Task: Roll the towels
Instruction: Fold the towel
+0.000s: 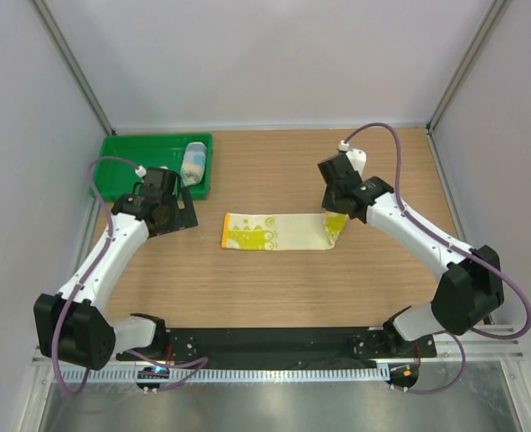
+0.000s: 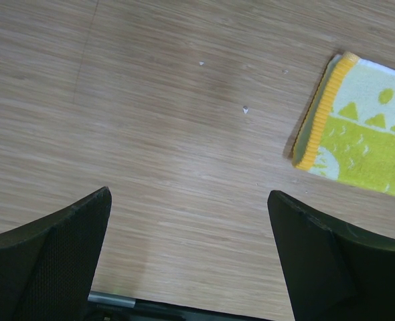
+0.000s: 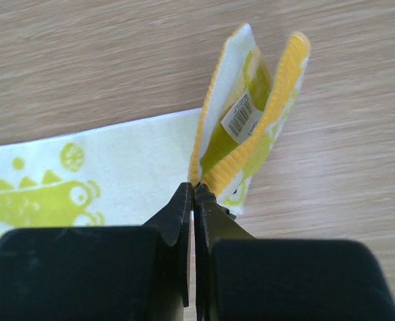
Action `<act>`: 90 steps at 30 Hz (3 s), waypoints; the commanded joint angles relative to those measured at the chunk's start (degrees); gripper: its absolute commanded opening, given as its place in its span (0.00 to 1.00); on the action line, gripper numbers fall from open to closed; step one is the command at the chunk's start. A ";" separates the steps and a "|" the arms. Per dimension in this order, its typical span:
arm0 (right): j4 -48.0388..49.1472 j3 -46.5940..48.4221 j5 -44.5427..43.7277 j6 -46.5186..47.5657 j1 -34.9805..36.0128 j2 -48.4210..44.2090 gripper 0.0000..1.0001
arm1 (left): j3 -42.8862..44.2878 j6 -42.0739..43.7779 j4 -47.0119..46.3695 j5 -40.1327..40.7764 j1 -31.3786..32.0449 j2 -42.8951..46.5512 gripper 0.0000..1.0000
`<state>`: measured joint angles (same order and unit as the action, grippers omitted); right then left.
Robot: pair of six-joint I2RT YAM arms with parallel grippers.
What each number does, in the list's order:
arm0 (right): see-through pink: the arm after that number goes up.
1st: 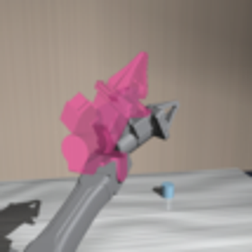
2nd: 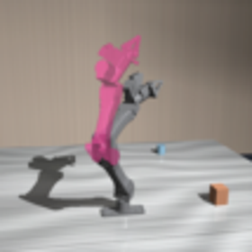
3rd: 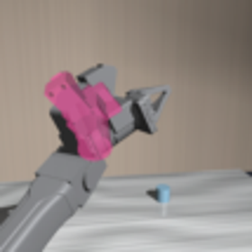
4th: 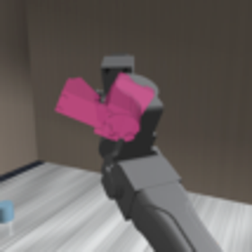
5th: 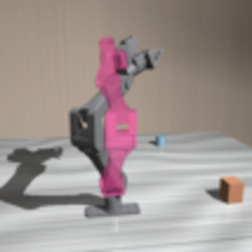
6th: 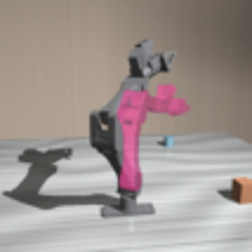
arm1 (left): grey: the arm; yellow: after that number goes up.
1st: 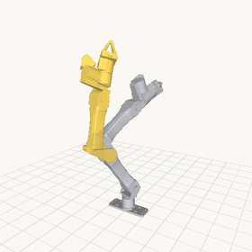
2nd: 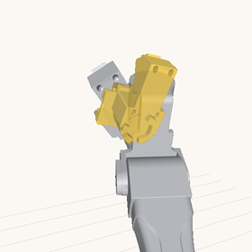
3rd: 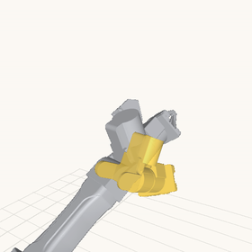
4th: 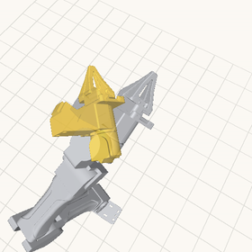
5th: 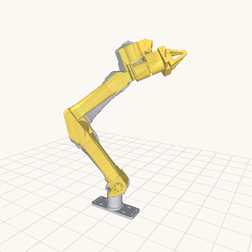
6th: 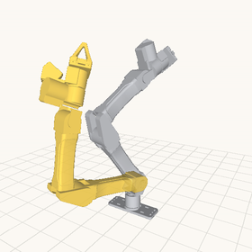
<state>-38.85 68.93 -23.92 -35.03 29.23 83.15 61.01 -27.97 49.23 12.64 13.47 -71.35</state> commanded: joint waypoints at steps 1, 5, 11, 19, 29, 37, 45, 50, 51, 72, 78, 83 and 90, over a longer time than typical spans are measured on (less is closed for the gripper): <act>4.30 3.67 1.41 -1.98 3.46 -0.98 0.01 | -0.28 0.90 0.25 0.19 -0.11 2.01 1.00; 5.01 7.70 5.11 -2.33 6.62 0.69 0.01 | -0.81 0.90 -0.19 -1.05 -0.03 3.06 1.00; 5.89 11.67 7.48 -2.94 10.22 4.55 0.01 | -0.90 0.81 -0.36 -0.34 -0.03 3.94 1.00; 5.54 18.51 9.24 -3.12 15.85 11.50 0.01 | -0.81 0.89 -0.10 0.01 -0.03 4.03 1.00; 5.28 23.79 11.26 -2.77 19.28 19.06 0.01 | -0.72 0.90 -0.19 0.27 -0.03 4.20 1.00; 3.96 30.56 15.21 -1.36 22.00 28.46 0.01 | -0.72 1.07 -0.01 0.63 -0.11 3.94 1.00; 2.38 38.64 19.44 0.48 23.85 37.17 0.80 | -0.81 0.81 0.43 1.95 -0.03 3.59 1.00; 0.62 42.25 16.89 1.54 22.80 34.28 0.88 | -0.81 0.72 0.43 2.12 -0.03 3.15 1.00; 0.62 41.56 16.63 1.45 22.19 33.22 0.89 | -0.81 0.81 0.43 2.03 -0.03 3.15 1.00; 16.61 -10.30 29.37 -1.10 0.03 9.39 0.75 | 2.27 -9.91 -9.93 -6.22 10.25 -7.91 0.95; 19.86 -9.78 31.30 -0.92 -0.23 14.04 0.67 | 1.65 -10.62 -22.42 -10.53 10.78 -12.66 0.96; 21.27 -9.42 32.27 -0.66 -0.32 17.30 0.54 | 3.32 -9.13 -27.07 -13.95 11.48 -17.85 0.95; 21.71 -11.70 32.10 -0.13 -0.49 17.48 0.36 | 3.50 -6.93 -33.14 -17.65 12.28 -24.79 0.92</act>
<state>-18.24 58.06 7.90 -36.03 29.02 100.66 62.67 -36.58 22.35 -1.80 25.50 -94.63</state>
